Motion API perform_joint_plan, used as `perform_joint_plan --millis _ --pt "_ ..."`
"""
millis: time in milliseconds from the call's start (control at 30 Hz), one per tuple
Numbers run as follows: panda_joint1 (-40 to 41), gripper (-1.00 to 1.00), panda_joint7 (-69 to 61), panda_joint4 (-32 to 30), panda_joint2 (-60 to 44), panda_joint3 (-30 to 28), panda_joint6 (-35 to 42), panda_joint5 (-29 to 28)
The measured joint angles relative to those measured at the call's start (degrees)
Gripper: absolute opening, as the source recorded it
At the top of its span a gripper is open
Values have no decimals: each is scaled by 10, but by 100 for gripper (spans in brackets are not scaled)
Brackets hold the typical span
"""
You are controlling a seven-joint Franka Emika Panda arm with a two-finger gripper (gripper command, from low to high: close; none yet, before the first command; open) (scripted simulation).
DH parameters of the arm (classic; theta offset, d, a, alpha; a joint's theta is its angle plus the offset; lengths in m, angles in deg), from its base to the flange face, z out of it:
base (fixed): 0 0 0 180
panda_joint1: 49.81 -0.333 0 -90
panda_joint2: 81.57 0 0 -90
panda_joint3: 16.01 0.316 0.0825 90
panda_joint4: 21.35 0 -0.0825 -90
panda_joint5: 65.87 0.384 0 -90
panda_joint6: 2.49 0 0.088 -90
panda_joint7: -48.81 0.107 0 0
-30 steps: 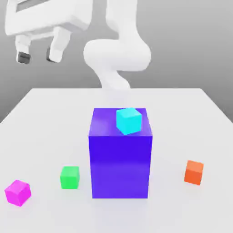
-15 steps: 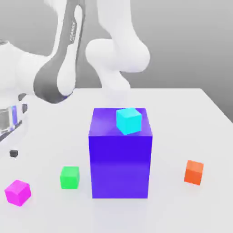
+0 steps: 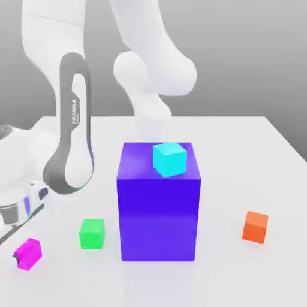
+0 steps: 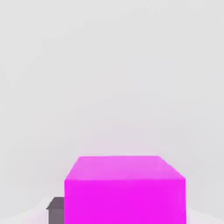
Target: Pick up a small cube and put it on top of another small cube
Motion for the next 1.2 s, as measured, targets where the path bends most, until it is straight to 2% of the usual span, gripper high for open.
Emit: perform_joint_plan --millis 133,533,767,800,1033,1200 --pt "-12 -100 21 -27 80 -7 53 -13" --pt "-67 -100 210 -235 313 44 76 -36" --pt "-65 -100 231 -243 203 49 -40 -49" --pt "-65 100 231 -242 188 49 -55 -49" --pt "-65 100 231 -242 187 49 -55 -49" --pt "-67 100 228 -246 275 49 29 -44"
